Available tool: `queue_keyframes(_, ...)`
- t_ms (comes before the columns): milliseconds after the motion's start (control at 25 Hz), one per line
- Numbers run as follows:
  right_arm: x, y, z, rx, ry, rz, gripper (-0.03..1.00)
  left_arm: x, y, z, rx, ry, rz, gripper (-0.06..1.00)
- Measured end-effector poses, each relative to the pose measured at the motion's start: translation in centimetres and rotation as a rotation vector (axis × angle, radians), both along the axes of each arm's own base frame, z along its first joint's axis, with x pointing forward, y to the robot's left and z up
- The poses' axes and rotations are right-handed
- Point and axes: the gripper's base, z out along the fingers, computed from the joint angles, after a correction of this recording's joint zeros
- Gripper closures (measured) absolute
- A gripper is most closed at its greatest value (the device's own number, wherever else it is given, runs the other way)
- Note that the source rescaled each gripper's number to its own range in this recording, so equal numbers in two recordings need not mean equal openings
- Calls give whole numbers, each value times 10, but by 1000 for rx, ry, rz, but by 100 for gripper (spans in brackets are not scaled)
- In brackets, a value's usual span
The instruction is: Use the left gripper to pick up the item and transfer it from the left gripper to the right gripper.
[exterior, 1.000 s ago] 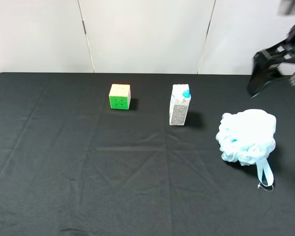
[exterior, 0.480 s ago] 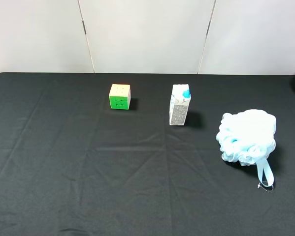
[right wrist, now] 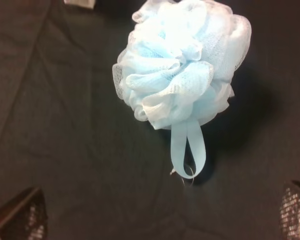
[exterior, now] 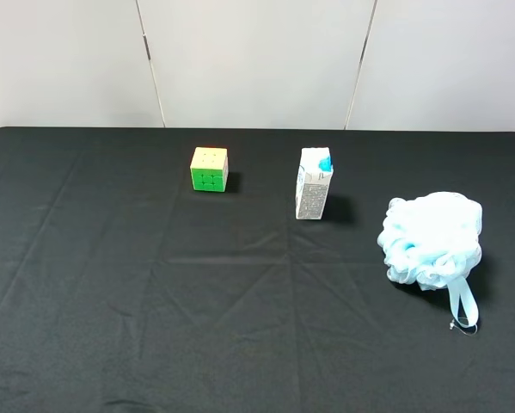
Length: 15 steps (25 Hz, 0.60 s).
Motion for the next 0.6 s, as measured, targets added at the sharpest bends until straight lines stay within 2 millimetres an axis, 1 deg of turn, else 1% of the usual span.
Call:
queue_keyframes(240, -33, -8, -14, 40, -227, 7, -3, 0, 0, 0, 0, 0, 0, -6)
queue_keyframes(360, -45, -10, -17, 43, -332, 19, -3, 0, 0, 0, 0, 0, 0, -6)
queue_keyframes(440, -48, -11, -17, 45, -357, 21, -3, 0, 0, 0, 0, 0, 0, -6)
queue_keyframes(600, -48, -12, -17, 39, -363, 20, -3, 0, 0, 0, 0, 0, 0, -6)
